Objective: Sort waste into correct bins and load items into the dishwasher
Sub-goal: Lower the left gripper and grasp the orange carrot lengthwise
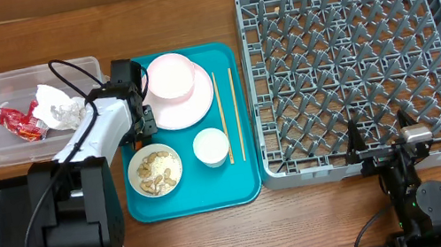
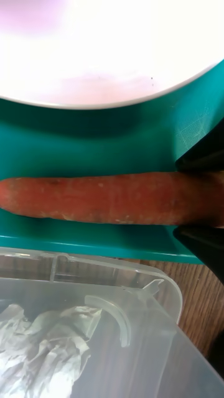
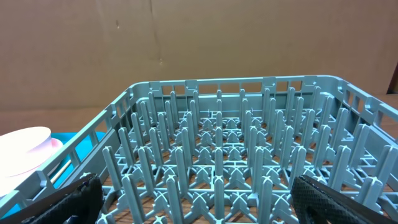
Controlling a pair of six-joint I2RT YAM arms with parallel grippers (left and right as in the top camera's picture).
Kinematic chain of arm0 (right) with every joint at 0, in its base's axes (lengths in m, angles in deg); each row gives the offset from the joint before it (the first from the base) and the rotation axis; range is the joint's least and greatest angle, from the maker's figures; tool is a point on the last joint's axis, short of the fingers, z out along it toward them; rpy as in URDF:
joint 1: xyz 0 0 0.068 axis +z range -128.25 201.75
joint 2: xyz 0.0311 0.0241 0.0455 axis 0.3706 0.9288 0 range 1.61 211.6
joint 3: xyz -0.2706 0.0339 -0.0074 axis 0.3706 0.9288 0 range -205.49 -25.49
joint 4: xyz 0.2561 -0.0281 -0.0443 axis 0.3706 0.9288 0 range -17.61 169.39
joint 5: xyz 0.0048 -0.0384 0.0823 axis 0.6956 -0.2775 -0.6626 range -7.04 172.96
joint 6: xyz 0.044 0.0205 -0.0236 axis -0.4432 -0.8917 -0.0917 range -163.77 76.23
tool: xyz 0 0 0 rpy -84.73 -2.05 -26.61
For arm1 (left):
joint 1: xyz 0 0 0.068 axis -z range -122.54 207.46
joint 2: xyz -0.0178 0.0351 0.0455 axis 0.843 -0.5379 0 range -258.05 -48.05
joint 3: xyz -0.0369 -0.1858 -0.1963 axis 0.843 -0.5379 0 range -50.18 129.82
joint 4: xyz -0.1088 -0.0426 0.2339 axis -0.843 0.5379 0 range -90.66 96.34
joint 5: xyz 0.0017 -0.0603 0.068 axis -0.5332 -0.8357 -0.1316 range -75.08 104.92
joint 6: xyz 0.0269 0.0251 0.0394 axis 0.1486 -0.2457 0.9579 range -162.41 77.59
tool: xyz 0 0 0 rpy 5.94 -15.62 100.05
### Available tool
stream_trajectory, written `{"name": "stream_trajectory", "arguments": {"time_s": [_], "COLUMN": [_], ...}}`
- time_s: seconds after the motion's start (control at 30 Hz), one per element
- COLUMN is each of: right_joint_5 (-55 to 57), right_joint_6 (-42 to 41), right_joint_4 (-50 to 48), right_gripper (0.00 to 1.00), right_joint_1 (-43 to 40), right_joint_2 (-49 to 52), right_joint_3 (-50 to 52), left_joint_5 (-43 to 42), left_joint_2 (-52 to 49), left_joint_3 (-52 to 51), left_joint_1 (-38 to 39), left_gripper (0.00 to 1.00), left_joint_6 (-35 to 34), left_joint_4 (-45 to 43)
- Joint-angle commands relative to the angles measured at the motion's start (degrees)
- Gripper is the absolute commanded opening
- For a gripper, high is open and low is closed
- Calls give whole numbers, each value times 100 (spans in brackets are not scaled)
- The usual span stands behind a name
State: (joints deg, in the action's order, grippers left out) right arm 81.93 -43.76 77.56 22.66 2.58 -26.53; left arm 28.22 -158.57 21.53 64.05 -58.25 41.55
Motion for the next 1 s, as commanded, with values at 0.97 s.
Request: {"name": "stream_trajectory", "arguments": {"time_s": [0.97], "right_joint_5": [48], "right_joint_6": [24], "right_joint_4": [-33], "right_gripper": [100], "right_joint_1": [42], "right_joint_2": [-4], "right_joint_3": [57], "left_joint_5": [-584], "left_joint_2": [22], "left_joint_3": [216], "left_joint_1": [-20], "left_gripper": [4], "left_joint_6": [61], "left_joint_4": [588]}}
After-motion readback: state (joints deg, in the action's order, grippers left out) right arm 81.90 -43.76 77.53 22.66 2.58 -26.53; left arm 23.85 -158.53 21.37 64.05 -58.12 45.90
